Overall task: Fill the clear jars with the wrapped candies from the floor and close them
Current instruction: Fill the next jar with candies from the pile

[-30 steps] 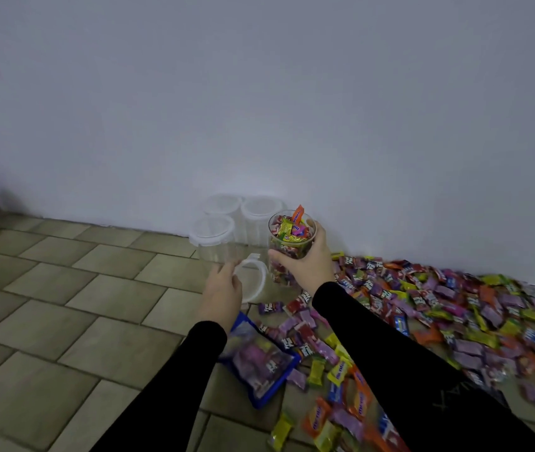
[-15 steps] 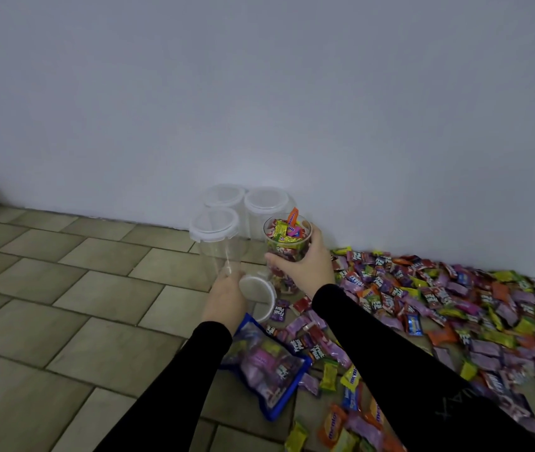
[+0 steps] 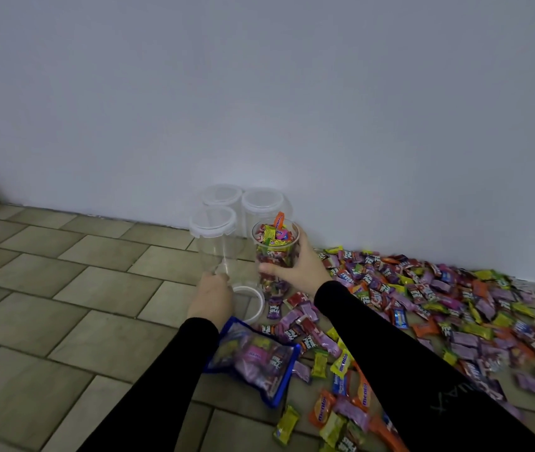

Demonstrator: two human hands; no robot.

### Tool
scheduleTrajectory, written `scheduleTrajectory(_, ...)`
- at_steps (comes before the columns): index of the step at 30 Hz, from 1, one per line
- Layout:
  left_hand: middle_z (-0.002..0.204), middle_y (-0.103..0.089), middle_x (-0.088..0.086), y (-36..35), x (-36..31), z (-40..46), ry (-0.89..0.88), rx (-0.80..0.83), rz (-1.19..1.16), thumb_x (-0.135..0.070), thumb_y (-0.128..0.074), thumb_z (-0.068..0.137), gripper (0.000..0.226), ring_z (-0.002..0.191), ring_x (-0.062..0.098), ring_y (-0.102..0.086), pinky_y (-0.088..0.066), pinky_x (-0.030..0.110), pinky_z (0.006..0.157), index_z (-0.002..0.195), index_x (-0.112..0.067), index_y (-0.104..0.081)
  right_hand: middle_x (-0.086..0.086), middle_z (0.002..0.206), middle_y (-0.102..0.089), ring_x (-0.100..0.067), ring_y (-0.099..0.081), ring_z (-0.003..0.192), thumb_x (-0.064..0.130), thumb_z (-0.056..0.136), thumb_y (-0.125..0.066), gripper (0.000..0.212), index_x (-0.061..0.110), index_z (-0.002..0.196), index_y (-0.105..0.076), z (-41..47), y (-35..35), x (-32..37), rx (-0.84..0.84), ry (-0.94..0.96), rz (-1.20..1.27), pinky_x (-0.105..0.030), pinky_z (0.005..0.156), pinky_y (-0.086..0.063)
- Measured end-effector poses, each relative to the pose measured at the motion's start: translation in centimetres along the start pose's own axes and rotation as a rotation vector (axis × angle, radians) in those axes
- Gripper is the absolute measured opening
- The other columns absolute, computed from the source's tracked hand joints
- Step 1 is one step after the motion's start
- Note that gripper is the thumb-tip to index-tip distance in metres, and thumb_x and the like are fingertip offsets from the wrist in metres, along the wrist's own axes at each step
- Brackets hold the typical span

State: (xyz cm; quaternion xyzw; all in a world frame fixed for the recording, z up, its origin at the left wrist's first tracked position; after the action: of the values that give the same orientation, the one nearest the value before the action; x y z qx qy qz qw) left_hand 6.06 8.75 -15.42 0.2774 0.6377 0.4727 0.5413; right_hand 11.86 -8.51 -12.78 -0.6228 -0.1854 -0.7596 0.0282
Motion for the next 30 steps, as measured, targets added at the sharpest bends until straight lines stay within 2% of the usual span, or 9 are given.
scheduleTrajectory(3,0.106,-0.065,0.014,2.8,-1.4,-0.5,-0.055,-0.098,-0.008,-0.018,-0.048,0.096,0.025,0.099,0.03,-0.06,-0.045,0.033,0.079,0.106,-0.005,-0.067,0.004,0.14,-0.047,-0.01,-0.046,0.126,0.019,0.077,-0.076,0.081,0.022,0.145,-0.033,-0.4,1.5,-1.4,-0.078,-0.032,0.143,-0.027,0.103,-0.039)
scheduleTrajectory(5,0.09,-0.065,0.009,5.2,-2.9,-1.0,-0.093,-0.165,-0.032,-0.021,-0.049,0.095,0.023,0.088,0.026,-0.06,-0.039,0.028,0.068,0.093,-0.008,-0.067,-0.004,0.139,-0.048,-0.017,-0.048,0.124,0.009,0.087,-0.064,0.063,0.021,0.143,-0.039,-0.4,2.7,-2.1,-0.178,-0.089,0.187,-0.032,0.098,-0.042)
scheduleTrajectory(8,0.079,-0.06,0.002,9.0,-5.8,-1.5,-0.162,-0.302,-0.085,-0.022,-0.051,0.095,0.02,0.073,0.017,-0.051,-0.031,0.02,0.064,0.085,-0.012,-0.065,-0.005,0.133,-0.053,-0.018,-0.053,0.117,0.007,0.094,-0.054,0.043,0.018,0.136,-0.048,0.7,3.8,-2.3,-0.237,-0.153,0.049,-0.027,0.089,-0.045)
scheduleTrajectory(12,0.078,-0.059,-0.003,11.9,-8.7,0.2,-0.242,-0.352,-0.186,-0.022,-0.052,0.094,0.016,0.074,0.013,-0.052,-0.029,0.015,0.065,0.083,-0.015,-0.061,-0.002,0.13,-0.054,-0.018,-0.056,0.108,0.016,0.096,-0.054,0.036,0.02,0.132,-0.05,2.7,4.3,-2.7,-0.188,-0.211,-0.107,-0.036,0.094,-0.05)
scheduleTrajectory(15,0.092,-0.06,-0.001,12.2,-9.7,2.8,-0.257,-0.329,-0.191,-0.032,-0.053,0.094,0.02,0.088,0.014,-0.053,-0.032,0.019,0.074,0.095,-0.015,-0.064,-0.001,0.127,-0.055,-0.021,-0.058,0.108,0.022,0.096,-0.055,0.036,0.02,0.132,-0.05,4.2,4.3,-2.6,-0.138,-0.211,-0.155,-0.04,0.096,-0.05)
scheduleTrajectory(20,0.123,-0.057,0.003,9.8,-9.9,8.3,-0.166,-0.138,-0.151,-0.055,-0.056,0.086,0.049,0.117,0.021,-0.05,-0.041,0.032,0.089,0.12,-0.02,-0.059,-0.009,0.131,-0.054,-0.024,-0.059,0.11,0.019,0.094,-0.061,0.047,0.015,0.138,-0.044,7.8,4.2,-3.6,-0.056,-0.278,-0.052,-0.028,0.085,-0.046)
scheduleTrajectory(24,0.137,-0.051,0.005,8.6,-10.9,10.9,-0.145,-0.045,-0.032,-0.061,-0.058,0.083,0.067,0.129,0.026,-0.042,-0.039,0.036,0.099,0.135,-0.019,-0.05,-0.008,0.133,-0.049,-0.026,-0.058,0.111,0.016,0.094,-0.06,0.055,0.013,0.143,-0.037,10.0,3.4,-4.1,0.076,-0.296,-0.054,-0.02,0.07,-0.048)
scheduleTrajectory(28,0.147,-0.044,0.004,7.5,-11.5,13.2,-0.152,0.077,0.07,-0.068,-0.062,0.076,0.086,0.133,0.026,-0.042,-0.037,0.035,0.103,0.144,-0.02,-0.04,-0.02,0.143,-0.043,-0.035,-0.048,0.126,0.002,0.096,-0.052,0.052,0.006,0.145,-0.034,12.1,2.2,-4.6,0.153,-0.242,-0.138,-0.012,0.078,-0.048)
scheduleTrajectory(30,0.148,-0.044,0.002,6.8,-11.6,14.2,-0.159,0.126,0.122,-0.072,-0.065,0.07,0.094,0.134,0.025,-0.041,-0.036,0.036,0.105,0.145,-0.02,-0.039,-0.019,0.146,-0.041,-0.032,-0.043,0.132,-0.003,0.096,-0.049,0.051,0.002,0.144,-0.034,12.8,2.1,-4.6,0.137,-0.215,-0.227,-0.015,0.094,-0.042)
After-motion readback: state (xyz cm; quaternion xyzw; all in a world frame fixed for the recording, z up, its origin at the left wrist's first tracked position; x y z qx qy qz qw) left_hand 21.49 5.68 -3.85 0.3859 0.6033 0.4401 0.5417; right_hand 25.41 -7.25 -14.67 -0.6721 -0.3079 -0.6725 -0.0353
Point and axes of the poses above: each hand's wrist, its own z-axis towards the middle knuckle, its own y-axis out of the back of the hand, x = y × z, the point moved 8 cm from there along z, towards the middle knuckle
